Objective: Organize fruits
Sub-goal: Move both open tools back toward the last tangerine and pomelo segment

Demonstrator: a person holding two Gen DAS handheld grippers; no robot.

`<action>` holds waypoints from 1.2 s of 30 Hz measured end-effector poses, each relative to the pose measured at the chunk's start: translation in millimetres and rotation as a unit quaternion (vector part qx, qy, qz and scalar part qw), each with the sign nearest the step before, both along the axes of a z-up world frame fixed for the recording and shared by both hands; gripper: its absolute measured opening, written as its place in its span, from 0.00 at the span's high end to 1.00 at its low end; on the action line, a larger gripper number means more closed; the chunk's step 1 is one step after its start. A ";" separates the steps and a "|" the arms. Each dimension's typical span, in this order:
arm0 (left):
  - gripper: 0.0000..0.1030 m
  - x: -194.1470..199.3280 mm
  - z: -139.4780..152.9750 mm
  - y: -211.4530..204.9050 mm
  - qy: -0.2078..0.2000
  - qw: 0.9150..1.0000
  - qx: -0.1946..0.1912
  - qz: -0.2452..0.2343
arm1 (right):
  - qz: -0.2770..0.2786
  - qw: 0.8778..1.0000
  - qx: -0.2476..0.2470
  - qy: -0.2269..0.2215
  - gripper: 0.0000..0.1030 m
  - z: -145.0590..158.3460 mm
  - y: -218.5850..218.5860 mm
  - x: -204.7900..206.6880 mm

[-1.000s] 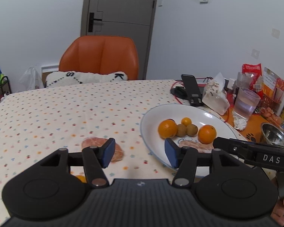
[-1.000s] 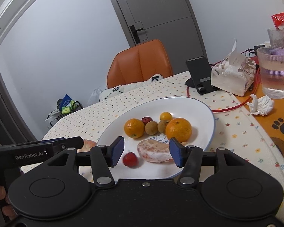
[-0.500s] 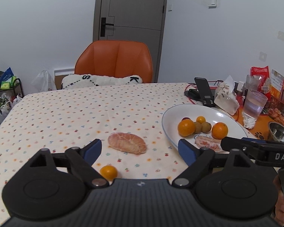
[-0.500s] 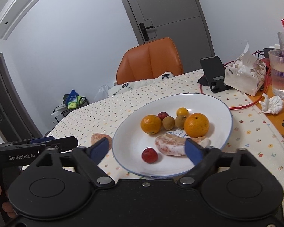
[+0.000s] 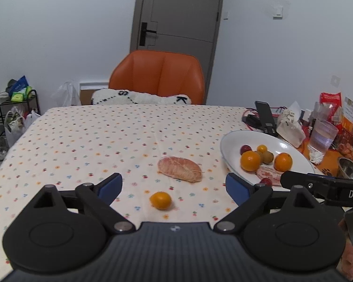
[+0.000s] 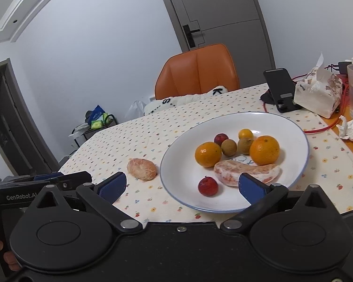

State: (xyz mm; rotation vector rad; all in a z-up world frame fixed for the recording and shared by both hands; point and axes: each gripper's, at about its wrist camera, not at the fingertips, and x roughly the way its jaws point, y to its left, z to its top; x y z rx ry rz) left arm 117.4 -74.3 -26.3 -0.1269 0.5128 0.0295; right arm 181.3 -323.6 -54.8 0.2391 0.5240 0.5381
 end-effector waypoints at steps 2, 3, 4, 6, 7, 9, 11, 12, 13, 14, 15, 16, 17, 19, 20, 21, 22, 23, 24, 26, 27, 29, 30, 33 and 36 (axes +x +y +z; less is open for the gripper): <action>0.09 -2.5 -0.9 5.5 0.002 1.000 -0.005 0.006 | 0.002 1.000 -0.001 0.000 0.00 -0.3 2.6 -0.9; 0.09 -3.7 -1.3 8.1 0.002 1.000 -0.007 0.010 | 0.003 1.000 -0.002 0.001 0.00 -0.5 4.2 -1.2; 0.09 -5.4 -1.5 11.0 0.002 1.000 -0.007 0.013 | 0.004 1.000 -0.003 0.001 0.00 -0.7 5.5 -1.9; 0.09 -8.0 -1.9 15.2 0.000 1.000 -0.009 0.020 | 0.008 1.000 -0.004 0.001 0.00 -0.3 8.8 -3.3; 0.09 -9.2 -2.2 17.2 0.000 1.000 -0.009 0.022 | 0.009 1.000 -0.005 0.000 0.00 -0.1 10.4 -4.0; 0.09 -11.5 -2.8 20.6 -0.001 1.000 -0.010 0.027 | 0.013 1.000 -0.006 -0.001 0.00 0.1 13.8 -5.3; 0.09 -13.7 -3.6 23.0 -0.003 1.000 -0.009 0.027 | 0.015 1.000 -0.008 -0.001 0.00 0.2 16.8 -6.5; 0.09 -14.6 -4.1 23.5 -0.003 1.000 -0.008 0.026 | 0.017 1.000 -0.008 -0.001 0.00 0.2 18.2 -7.2; 0.09 -14.8 -4.6 23.7 -0.004 1.000 -0.006 0.025 | 0.018 1.000 -0.010 -0.001 0.00 0.1 19.7 -7.7; 0.09 -15.7 -5.5 23.9 -0.004 1.000 -0.005 0.023 | 0.020 1.000 -0.011 -0.001 0.00 0.1 21.1 -7.2; 0.09 -15.9 -6.4 23.7 -0.003 1.000 -0.003 0.022 | 0.021 1.000 -0.012 -0.001 0.00 -0.2 22.6 -7.4; 0.09 -16.4 -7.6 24.2 -0.002 1.000 -0.003 0.022 | 0.023 1.000 -0.014 -0.001 0.00 -0.4 24.3 -7.8; 0.09 -16.4 -8.9 24.8 0.000 1.000 -0.005 0.024 | 0.025 1.000 -0.016 -0.001 0.00 -0.7 26.1 -8.2; 0.09 -15.8 -12.0 27.7 0.005 0.999 -0.012 0.030 | 0.031 0.999 -0.020 -0.001 0.00 -1.3 29.9 -8.6; 0.09 -15.4 -14.0 30.2 0.010 0.999 -0.019 0.033 | 0.035 0.999 -0.020 -0.001 0.00 -1.6 31.7 -8.8; 0.09 -14.2 -16.4 32.7 0.016 0.999 -0.026 0.035 | 0.039 0.999 -0.021 0.001 0.00 -1.8 33.3 -8.8; 0.09 -13.0 -18.7 35.3 0.023 0.999 -0.031 0.037 | 0.042 0.999 -0.020 0.003 0.00 -1.9 34.8 -8.4; 0.09 -12.3 -20.7 36.7 0.027 0.998 -0.032 0.039 | 0.045 0.999 -0.020 0.005 0.00 -2.1 36.2 -7.9; 0.10 -12.2 -22.2 37.6 0.028 0.998 -0.032 0.041 | 0.049 0.999 -0.019 0.007 0.00 -2.3 37.7 -7.6; 0.10 -12.9 -23.9 37.9 0.027 0.999 -0.026 0.037 | 0.055 0.998 -0.021 0.010 0.00 -3.0 40.4 -7.4; 0.10 -12.4 -24.3 37.4 0.027 0.999 -0.023 0.033 | 0.058 0.998 -0.023 0.010 0.00 -3.2 41.9 -7.3; 0.12 -11.2 -25.5 36.0 0.027 0.999 -0.021 0.027 | 0.062 0.998 -0.028 0.007 0.00 -3.4 45.3 -7.5; 0.12 -10.3 -25.9 34.9 0.027 0.999 -0.020 0.024 | 0.063 0.998 -0.030 0.006 0.00 -3.1 46.9 -7.2; 0.18 -5.9 -28.4 31.0 0.028 0.999 -0.017 0.015 | 0.069 0.997 -0.032 0.004 0.00 -2.4 50.2 -6.9; 0.29 -0.7 -31.1 29.1 0.033 0.999 -0.019 0.009 | 0.074 0.997 -0.034 -0.001 0.02 -1.0 53.3 -6.0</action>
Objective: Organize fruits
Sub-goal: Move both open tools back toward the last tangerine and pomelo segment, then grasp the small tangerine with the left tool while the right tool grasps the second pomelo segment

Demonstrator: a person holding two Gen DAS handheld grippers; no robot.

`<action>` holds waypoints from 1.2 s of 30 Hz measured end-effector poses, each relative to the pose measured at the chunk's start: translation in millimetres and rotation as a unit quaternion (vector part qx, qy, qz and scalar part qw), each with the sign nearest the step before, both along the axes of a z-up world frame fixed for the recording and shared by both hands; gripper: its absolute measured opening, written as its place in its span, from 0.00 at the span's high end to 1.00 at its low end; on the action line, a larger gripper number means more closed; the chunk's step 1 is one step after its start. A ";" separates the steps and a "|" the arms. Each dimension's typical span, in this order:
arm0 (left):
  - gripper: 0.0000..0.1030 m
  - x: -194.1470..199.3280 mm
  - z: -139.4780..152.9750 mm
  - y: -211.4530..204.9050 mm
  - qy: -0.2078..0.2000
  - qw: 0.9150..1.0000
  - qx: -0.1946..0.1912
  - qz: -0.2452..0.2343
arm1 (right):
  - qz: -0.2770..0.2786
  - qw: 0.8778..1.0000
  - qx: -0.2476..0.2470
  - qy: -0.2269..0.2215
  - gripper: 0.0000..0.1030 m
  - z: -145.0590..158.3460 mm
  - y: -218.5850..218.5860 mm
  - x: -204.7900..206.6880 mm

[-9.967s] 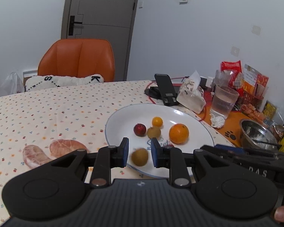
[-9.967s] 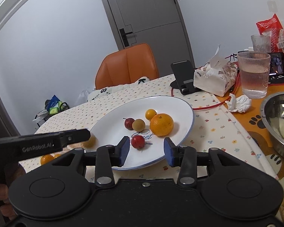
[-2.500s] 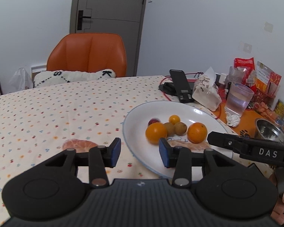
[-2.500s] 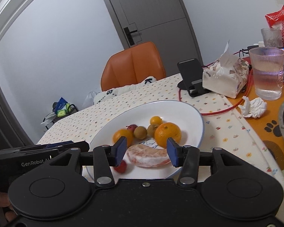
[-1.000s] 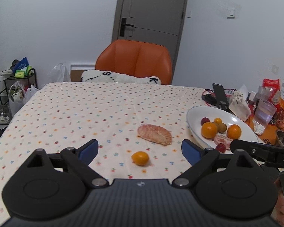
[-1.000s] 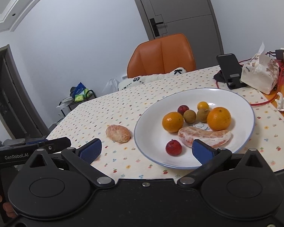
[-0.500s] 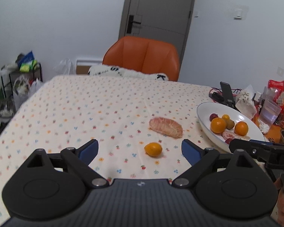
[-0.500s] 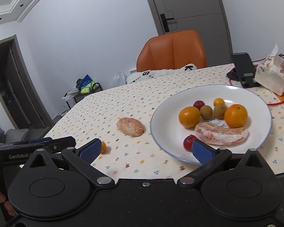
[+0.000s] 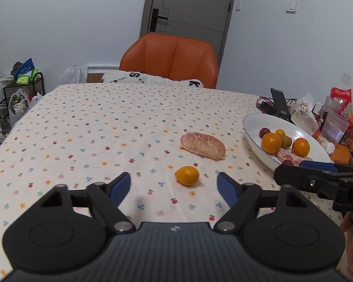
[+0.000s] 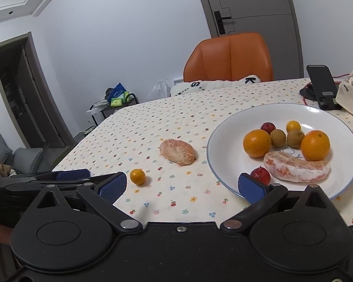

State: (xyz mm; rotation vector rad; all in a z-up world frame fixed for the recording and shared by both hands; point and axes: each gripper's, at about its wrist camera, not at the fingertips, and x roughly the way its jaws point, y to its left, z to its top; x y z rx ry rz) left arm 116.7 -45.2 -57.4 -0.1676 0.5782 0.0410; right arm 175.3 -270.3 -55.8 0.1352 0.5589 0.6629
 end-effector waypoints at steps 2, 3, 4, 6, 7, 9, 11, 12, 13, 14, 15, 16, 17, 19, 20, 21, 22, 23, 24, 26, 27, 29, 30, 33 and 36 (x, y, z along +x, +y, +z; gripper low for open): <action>0.36 4.6 -2.0 -1.3 0.004 1.000 -0.002 -0.002 | 0.002 1.000 -0.001 -0.001 0.07 0.6 1.3 1.4; 0.39 7.0 -3.1 -2.1 0.006 1.000 -0.003 -0.003 | 0.004 1.000 -0.001 0.000 0.08 0.7 2.1 2.4; 0.40 9.3 -4.0 -2.9 0.008 1.000 -0.005 -0.006 | 0.005 1.000 -0.002 0.001 0.10 0.7 2.9 3.7; 0.41 13.2 -5.4 -4.9 0.009 1.000 -0.005 -0.011 | 0.005 1.000 -0.003 0.002 0.14 0.3 4.7 6.7; 0.41 15.2 -5.9 -6.0 0.009 1.000 -0.004 -0.013 | 0.004 1.000 -0.003 0.002 0.17 0.4 5.5 7.9; 0.42 19.8 -7.4 -8.1 0.011 1.000 -0.003 -0.017 | 0.005 1.000 -0.002 0.003 0.21 0.5 6.3 10.4; 0.46 24.9 -9.2 -9.3 0.015 1.000 -0.005 -0.021 | 0.005 1.000 -0.002 0.004 0.25 0.5 7.4 13.7; 0.49 27.8 -10.3 -9.9 0.018 1.000 -0.006 -0.023 | 0.006 1.000 -0.002 0.005 0.26 0.3 7.8 15.4; 0.51 30.7 -11.5 -10.4 0.020 0.999 -0.007 -0.025 | 0.006 1.000 -0.002 0.006 0.28 0.2 8.3 16.9; 0.52 32.9 -12.5 -11.1 0.022 0.999 -0.007 -0.025 | 0.006 1.000 -0.003 0.007 0.29 0.0 8.8 18.3; 0.53 35.1 -13.2 -11.6 0.024 0.999 -0.007 -0.026 | 0.006 1.000 -0.003 0.008 0.29 -0.1 9.4 19.8; 0.53 36.6 -13.7 -12.4 0.024 0.999 -0.005 -0.027 | 0.007 1.000 -0.003 0.009 0.30 -0.3 9.9 21.3; 0.53 38.0 -14.3 -13.4 0.023 0.999 -0.001 -0.028 | 0.007 1.000 -0.003 0.009 0.30 -0.5 10.6 22.7; 0.59 41.0 -15.9 -14.8 0.025 0.999 0.008 -0.030 | 0.008 1.000 -0.003 0.010 0.31 -1.0 12.0 25.4; 0.64 42.9 -17.2 -14.1 0.029 0.999 0.007 -0.030 | 0.009 1.000 -0.003 0.012 0.31 -1.3 12.9 27.0; 0.73 45.1 -18.5 -12.0 0.035 0.999 0.002 -0.029 | 0.009 1.000 -0.005 0.012 0.31 -1.4 13.9 28.4; 0.74 46.2 -19.2 -9.5 0.037 0.999 -0.004 -0.027 | 0.011 1.000 -0.007 0.012 0.31 -1.5 15.1 29.8; 0.74 46.2 -18.6 -7.1 0.035 0.999 -0.007 -0.026 | 0.013 1.000 -0.010 0.011 0.31 -1.2 16.6 31.1; 0.74 46.0 -17.6 -5.4 0.031 0.999 -0.006 -0.025 | 0.014 1.000 -0.011 0.010 0.31 -0.8 18.1 31.6; 0.74 45.9 -14.4 -1.7 0.026 0.999 -0.004 -0.023 | 0.016 1.000 -0.010 0.009 0.31 0.0 21.1 34.2; 0.74 46.3 -12.6 0.4 0.025 0.999 -0.003 -0.022 | 0.017 1.000 -0.010 0.009 0.31 0.7 23.0 35.9; 0.74 47.5 -9.1 4.4 0.023 1.000 -0.003 -0.019 | 0.019 1.000 -0.010 0.008 0.31 2.5 26.5 39.3; 0.74 48.0 -7.6 6.6 0.021 1.000 -0.003 -0.016 | 0.021 1.000 -0.009 0.008 0.31 3.6 28.1 40.7; 0.74 48.8 -3.7 13.7 0.018 1.000 -0.004 -0.009 | 0.026 1.000 -0.006 0.007 0.32 6.6 33.3 46.0; 0.74 49.3 0.3 22.4 0.014 1.000 -0.003 -0.002 | 0.033 0.999 -0.004 0.006 0.32 9.7 40.2 51.1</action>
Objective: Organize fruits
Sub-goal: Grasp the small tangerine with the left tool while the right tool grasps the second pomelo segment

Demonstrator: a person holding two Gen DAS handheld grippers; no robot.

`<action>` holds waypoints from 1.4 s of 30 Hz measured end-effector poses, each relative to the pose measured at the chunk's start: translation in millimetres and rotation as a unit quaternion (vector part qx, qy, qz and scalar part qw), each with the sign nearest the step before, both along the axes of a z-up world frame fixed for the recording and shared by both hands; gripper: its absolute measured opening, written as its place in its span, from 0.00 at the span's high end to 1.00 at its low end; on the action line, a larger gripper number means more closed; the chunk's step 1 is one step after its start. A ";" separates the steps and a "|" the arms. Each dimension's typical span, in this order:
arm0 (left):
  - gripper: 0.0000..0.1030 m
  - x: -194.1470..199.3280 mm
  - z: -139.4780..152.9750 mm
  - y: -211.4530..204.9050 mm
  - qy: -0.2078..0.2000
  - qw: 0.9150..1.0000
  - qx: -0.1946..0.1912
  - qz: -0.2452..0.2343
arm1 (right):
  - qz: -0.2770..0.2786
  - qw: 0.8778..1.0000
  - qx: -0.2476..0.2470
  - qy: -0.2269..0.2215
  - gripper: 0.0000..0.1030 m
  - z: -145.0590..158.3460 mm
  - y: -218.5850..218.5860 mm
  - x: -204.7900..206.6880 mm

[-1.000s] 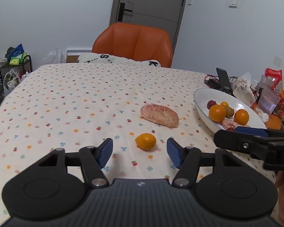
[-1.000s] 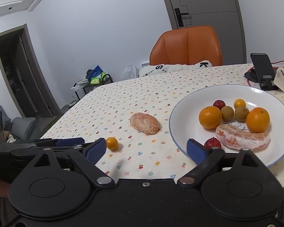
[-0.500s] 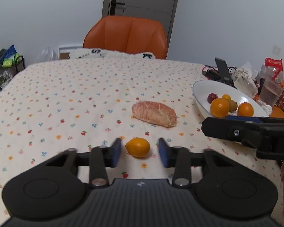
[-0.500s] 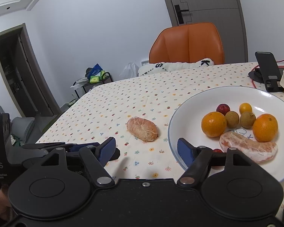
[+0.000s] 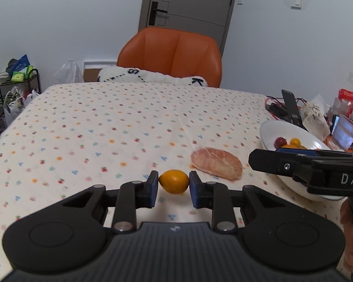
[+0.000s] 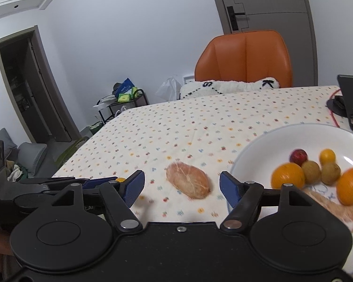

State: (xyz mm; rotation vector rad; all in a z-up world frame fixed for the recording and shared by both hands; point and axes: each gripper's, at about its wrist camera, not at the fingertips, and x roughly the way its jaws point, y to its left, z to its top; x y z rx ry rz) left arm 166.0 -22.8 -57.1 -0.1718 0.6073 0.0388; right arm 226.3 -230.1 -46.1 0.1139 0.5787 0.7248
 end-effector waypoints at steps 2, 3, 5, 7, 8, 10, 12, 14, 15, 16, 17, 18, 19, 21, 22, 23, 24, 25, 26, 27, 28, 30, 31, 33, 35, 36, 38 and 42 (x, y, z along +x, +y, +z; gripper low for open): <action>0.74 0.5 2.6 5.8 -0.002 1.000 -0.001 0.003 | 0.007 1.000 -0.001 0.000 0.32 1.1 6.0 4.0; 0.74 0.7 3.8 8.6 -0.002 1.000 -0.001 0.004 | 0.010 1.000 -0.002 0.000 0.32 1.3 9.2 6.0; 0.74 1.6 6.6 14.4 -0.003 1.000 0.000 0.004 | 0.012 1.000 -0.004 0.002 0.32 1.2 15.5 10.5; 0.74 1.9 8.9 19.9 -0.003 1.000 0.001 0.007 | 0.015 1.000 -0.008 0.004 0.32 0.4 22.0 15.7; 0.74 2.2 9.4 22.6 -0.003 1.000 0.001 0.008 | 0.016 1.000 -0.012 0.004 0.32 -0.2 25.5 18.0; 0.74 1.3 9.5 27.6 -0.002 1.000 0.000 0.010 | 0.017 1.000 -0.019 0.003 0.32 -0.9 31.7 21.6; 0.74 1.9 8.9 33.0 0.001 1.000 -0.003 0.010 | 0.019 0.999 -0.027 0.001 0.32 -1.4 37.1 24.5; 0.74 2.0 7.9 38.0 0.005 1.000 -0.007 0.011 | 0.018 0.999 -0.041 -0.003 0.32 -2.1 42.7 27.6; 0.74 2.1 6.8 40.5 0.007 1.000 -0.009 0.012 | 0.018 0.999 -0.046 -0.004 0.32 -2.2 44.7 29.1; 0.74 2.4 6.2 42.9 0.008 1.000 -0.011 0.012 | 0.018 0.999 -0.048 -0.004 0.32 -2.2 46.1 30.6; 0.74 2.6 5.6 45.1 0.010 1.000 -0.013 0.012 | 0.018 0.999 -0.051 -0.005 0.31 -2.4 48.1 32.3; 0.74 3.1 5.0 47.0 0.011 1.000 -0.015 0.012 | 0.017 0.998 -0.055 -0.006 0.31 -2.4 49.9 33.7; 0.74 3.4 4.6 48.9 0.011 1.000 -0.016 0.012 | 0.017 0.998 -0.059 -0.007 0.31 -2.4 51.6 35.2; 0.74 3.7 4.4 51.7 0.012 1.000 -0.019 0.012 | 0.016 0.997 -0.069 -0.008 0.31 -2.7 54.6 38.2; 0.74 3.9 4.2 53.1 0.012 1.000 -0.020 0.013 | 0.017 0.997 -0.073 -0.009 0.31 -2.7 56.0 39.3; 0.74 4.0 4.0 54.7 0.012 1.000 -0.021 0.014 | 0.017 0.997 -0.077 -0.011 0.31 -2.9 57.2 40.2; 0.74 3.7 3.7 55.8 0.011 1.000 -0.022 0.014 | 0.018 0.996 -0.081 -0.012 0.31 -3.0 58.8 41.0; 0.74 3.7 3.3 56.8 0.011 1.000 -0.023 0.015 | 0.019 0.996 -0.087 -0.013 0.31 -3.5 60.6 41.9; 0.74 3.8 2.9 57.9 0.012 1.000 -0.024 0.016 | 0.021 0.995 -0.093 -0.014 0.31 -4.1 63.4 43.1; 0.74 4.0 2.5 58.9 0.012 0.999 -0.025 0.016 | 0.023 0.995 -0.101 -0.015 0.31 -4.7 65.4 43.4; 0.74 4.2 1.9 59.7 0.012 0.999 -0.026 0.017 | 0.024 0.994 -0.107 -0.017 0.31 -5.7 67.1 43.8; 0.74 4.3 0.9 60.8 0.013 0.999 -0.028 0.019 | 0.028 0.993 -0.115 -0.014 0.31 -7.8 69.1 44.8; 0.74 4.3 0.5 61.7 0.013 0.999 -0.029 0.020 | 0.031 0.993 -0.116 -0.011 0.32 -8.9 69.9 45.2; 0.74 4.8 -0.1 62.3 0.013 0.999 -0.030 0.022 | 0.034 0.993 -0.117 -0.002 0.32 -11.8 70.4 46.9; 0.74 4.3 -0.2 62.3 0.012 0.999 -0.031 0.023 | 0.033 0.993 -0.115 0.003 0.37 -14.4 69.5 47.5; 0.74 3.7 -0.2 62.0 0.011 0.999 -0.032 0.024 | 0.035 0.993 -0.117 0.008 0.39 -16.1 69.6 47.9; 0.74 3.0 -0.6 61.3 0.011 0.999 -0.033 0.024 | 0.036 0.991 -0.128 0.005 0.41 -18.0 71.6 45.4; 0.74 1.4 -2.1 61.2 0.011 0.999 -0.036 0.023 | 0.038 0.991 -0.128 0.009 0.44 -15.9 70.4 41.1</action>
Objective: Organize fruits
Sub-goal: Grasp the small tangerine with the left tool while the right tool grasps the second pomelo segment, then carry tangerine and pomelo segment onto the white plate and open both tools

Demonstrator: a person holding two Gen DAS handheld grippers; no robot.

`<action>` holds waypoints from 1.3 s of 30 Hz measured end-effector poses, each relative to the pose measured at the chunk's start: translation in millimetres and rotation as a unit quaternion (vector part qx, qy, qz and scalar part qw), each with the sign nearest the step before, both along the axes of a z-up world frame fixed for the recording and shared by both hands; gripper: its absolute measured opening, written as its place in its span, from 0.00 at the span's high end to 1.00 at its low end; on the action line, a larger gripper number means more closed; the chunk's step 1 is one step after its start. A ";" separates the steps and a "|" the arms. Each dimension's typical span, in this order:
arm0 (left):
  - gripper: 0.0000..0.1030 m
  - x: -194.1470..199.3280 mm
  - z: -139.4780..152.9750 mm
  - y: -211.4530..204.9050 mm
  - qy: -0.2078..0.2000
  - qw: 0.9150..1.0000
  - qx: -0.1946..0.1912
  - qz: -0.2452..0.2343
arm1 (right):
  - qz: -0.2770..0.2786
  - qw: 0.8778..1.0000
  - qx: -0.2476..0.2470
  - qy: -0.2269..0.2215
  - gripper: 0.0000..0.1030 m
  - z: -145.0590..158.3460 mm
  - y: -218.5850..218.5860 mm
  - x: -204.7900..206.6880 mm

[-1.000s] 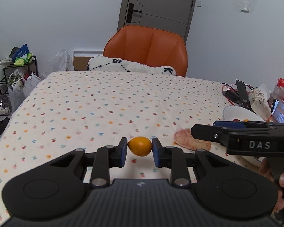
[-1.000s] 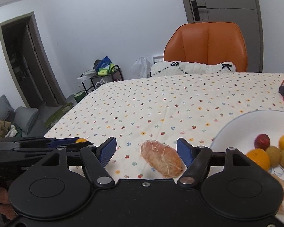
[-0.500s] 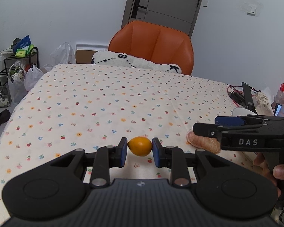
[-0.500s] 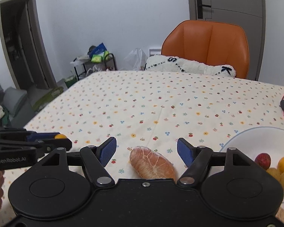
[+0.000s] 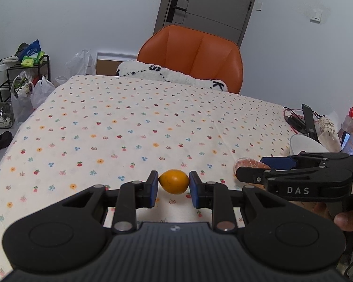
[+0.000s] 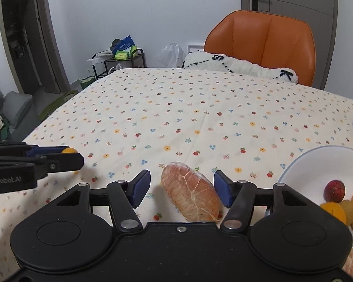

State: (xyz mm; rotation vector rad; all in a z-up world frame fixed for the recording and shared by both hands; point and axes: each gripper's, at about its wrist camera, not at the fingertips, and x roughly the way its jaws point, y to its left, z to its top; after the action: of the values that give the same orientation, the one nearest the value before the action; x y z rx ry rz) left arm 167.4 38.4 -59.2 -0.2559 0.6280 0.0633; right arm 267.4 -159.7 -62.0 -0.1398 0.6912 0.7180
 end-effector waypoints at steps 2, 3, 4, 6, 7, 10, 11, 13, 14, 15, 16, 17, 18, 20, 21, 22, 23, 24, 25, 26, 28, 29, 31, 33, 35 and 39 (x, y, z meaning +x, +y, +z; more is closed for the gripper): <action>0.74 -0.3 -0.2 0.0 0.000 1.000 -0.001 -0.001 | 0.001 1.000 0.000 0.003 0.47 1.0 -2.0 -2.4; 0.74 -0.5 -0.4 -0.3 0.000 1.000 -0.002 -0.001 | 0.003 1.000 0.001 0.005 0.48 1.3 -3.1 -4.0; 0.74 -0.8 -0.5 -0.6 -0.001 1.000 -0.002 -0.002 | 0.005 1.000 0.003 0.008 0.48 1.9 -4.3 -5.9; 0.74 -1.7 -1.3 -1.8 -0.001 1.000 -0.004 -0.004 | 0.011 1.000 0.009 0.014 0.48 3.7 -6.2 -9.7; 0.74 -2.1 -1.5 -2.5 -0.001 1.000 -0.004 -0.005 | 0.015 1.000 0.013 0.019 0.48 4.4 -7.2 -11.5; 0.74 -4.1 -2.2 -3.4 -0.003 1.000 -0.006 -0.007 | 0.020 0.999 0.017 0.024 0.48 3.9 -5.3 -14.9; 0.74 -4.0 -2.6 -2.5 -0.003 1.000 -0.008 -0.008 | 0.020 1.000 0.009 0.019 0.49 2.3 -2.4 -15.6; 0.74 -4.1 -3.8 0.0 -0.002 1.000 -0.010 -0.007 | 0.018 1.000 -0.009 0.016 0.48 -1.8 4.7 -15.2; 0.74 -4.1 -4.0 1.2 -0.002 1.000 -0.011 -0.006 | 0.017 1.000 -0.013 0.014 0.48 -3.4 7.7 -15.1; 0.74 -4.9 -4.6 3.2 -0.001 1.000 -0.012 -0.005 | 0.018 1.000 -0.017 0.008 0.47 -4.1 10.1 -16.1; 0.74 -4.5 -5.2 4.5 0.000 1.000 -0.011 -0.004 | 0.019 1.000 -0.024 0.002 0.47 -4.6 12.7 -16.8; 0.74 -3.7 -5.3 5.5 0.001 1.000 -0.011 -0.002 | 0.020 0.999 -0.029 -0.003 0.47 -5.0 14.8 -17.6; 0.74 -3.5 -5.2 6.5 0.003 1.000 -0.011 0.000 | 0.021 0.999 -0.033 -0.006 0.48 -5.1 16.1 -18.3; 0.74 -3.5 -4.2 6.3 0.003 1.000 -0.010 0.001 | 0.023 0.999 -0.039 -0.015 0.63 -4.7 16.5 -20.6; 0.74 -4.2 -3.2 5.9 0.002 1.000 -0.009 0.001 | 0.024 0.999 -0.038 -0.016 0.64 -4.4 15.9 -21.7; 0.74 -4.5 -2.1 4.4 0.001 1.000 -0.007 0.001 | 0.028 0.999 -0.032 -0.012 0.64 -4.1 14.1 -22.4; 0.74 -4.7 -1.1 3.0 0.000 1.000 -0.007 0.000 | 0.033 0.999 -0.026 -0.010 0.65 -3.7 12.5 -23.9; 0.74 -4.9 -0.1 0.9 -0.001 1.000 -0.005 -0.001 | 0.037 0.999 -0.023 -0.011 0.66 -3.6 11.3 -25.7; 0.74 -4.9 0.8 -1.4 -0.002 1.000 -0.004 -0.003 | 0.038 0.999 -0.021 -0.011 0.66 -3.5 9.7 -27.6; 0.74 -4.9 1.4 -4.0 -0.002 1.000 -0.003 -0.004 | 0.036 0.999 -0.016 -0.011 0.66 -2.9 8.0 -29.1; 0.74 -4.2 3.6 -9.7 -0.004 1.000 -0.001 -0.008 | 0.030 0.999 -0.002 -0.012 0.66 0.0 1.2 -31.0; 0.74 -3.8 4.7 -12.6 -0.006 1.000 0.001 -0.011 | 0.026 1.000 0.005 -0.013 0.66 2.2 -2.9 -31.6; 0.74 -2.6 7.5 -18.4 -0.009 1.000 0.004 -0.017 | 0.017 1.000 0.018 -0.018 0.66 7.5 -11.8 -32.9; 0.74 -1.7 9.9 -24.7 -0.013 1.000 0.005 -0.021 | 0.010 0.999 0.028 -0.021 0.66 12.1 -20.6 -33.4; 0.74 -0.2 12.1 -31.4 -0.016 0.999 0.006 -0.027 | 0.005 0.999 0.035 -0.023 0.66 15.6 -28.8 -35.3; 0.74 2.8 16.1 -45.5 -0.021 0.999 0.009 -0.040 | -0.007 0.998 0.050 -0.028 0.66 21.7 -45.3 -37.1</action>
State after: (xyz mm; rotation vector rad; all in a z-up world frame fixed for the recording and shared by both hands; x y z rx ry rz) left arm 170.2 -7.1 -43.1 -0.2142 0.5957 -0.0136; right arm 230.3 -205.0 -40.3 -0.0632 0.6004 0.7308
